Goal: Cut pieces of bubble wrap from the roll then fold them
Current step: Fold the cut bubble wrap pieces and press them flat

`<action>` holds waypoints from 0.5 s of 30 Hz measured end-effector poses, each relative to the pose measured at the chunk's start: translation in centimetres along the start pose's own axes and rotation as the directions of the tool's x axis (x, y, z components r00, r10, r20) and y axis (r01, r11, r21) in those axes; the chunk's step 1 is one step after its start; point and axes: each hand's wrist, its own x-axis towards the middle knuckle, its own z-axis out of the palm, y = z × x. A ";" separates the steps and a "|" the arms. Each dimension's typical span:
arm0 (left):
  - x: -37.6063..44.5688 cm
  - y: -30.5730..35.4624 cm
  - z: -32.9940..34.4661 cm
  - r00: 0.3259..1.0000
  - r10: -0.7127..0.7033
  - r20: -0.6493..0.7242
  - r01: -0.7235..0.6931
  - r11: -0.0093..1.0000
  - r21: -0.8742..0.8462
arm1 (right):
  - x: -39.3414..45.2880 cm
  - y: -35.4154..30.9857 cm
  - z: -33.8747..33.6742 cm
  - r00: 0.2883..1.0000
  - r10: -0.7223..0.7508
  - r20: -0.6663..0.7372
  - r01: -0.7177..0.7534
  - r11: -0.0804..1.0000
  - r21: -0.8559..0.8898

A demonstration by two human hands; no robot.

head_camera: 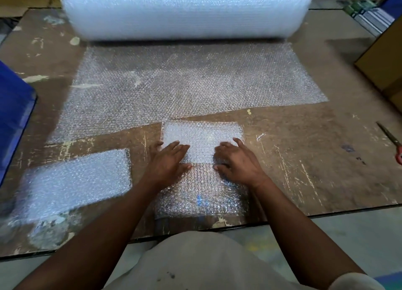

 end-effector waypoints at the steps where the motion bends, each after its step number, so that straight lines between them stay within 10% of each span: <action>1: 0.0 0.0 -0.4 1.000 -0.001 -0.012 0.001 1.000 -0.019 | 0.3 0.0 -0.3 1.000 -0.007 -0.005 0.007 1.000 -0.023; 15: -0.1 1.1 -2.7 0.996 0.031 -0.089 -0.041 0.993 -0.112 | 0.7 -1.4 -0.6 0.975 -0.206 -0.086 0.185 0.960 -0.209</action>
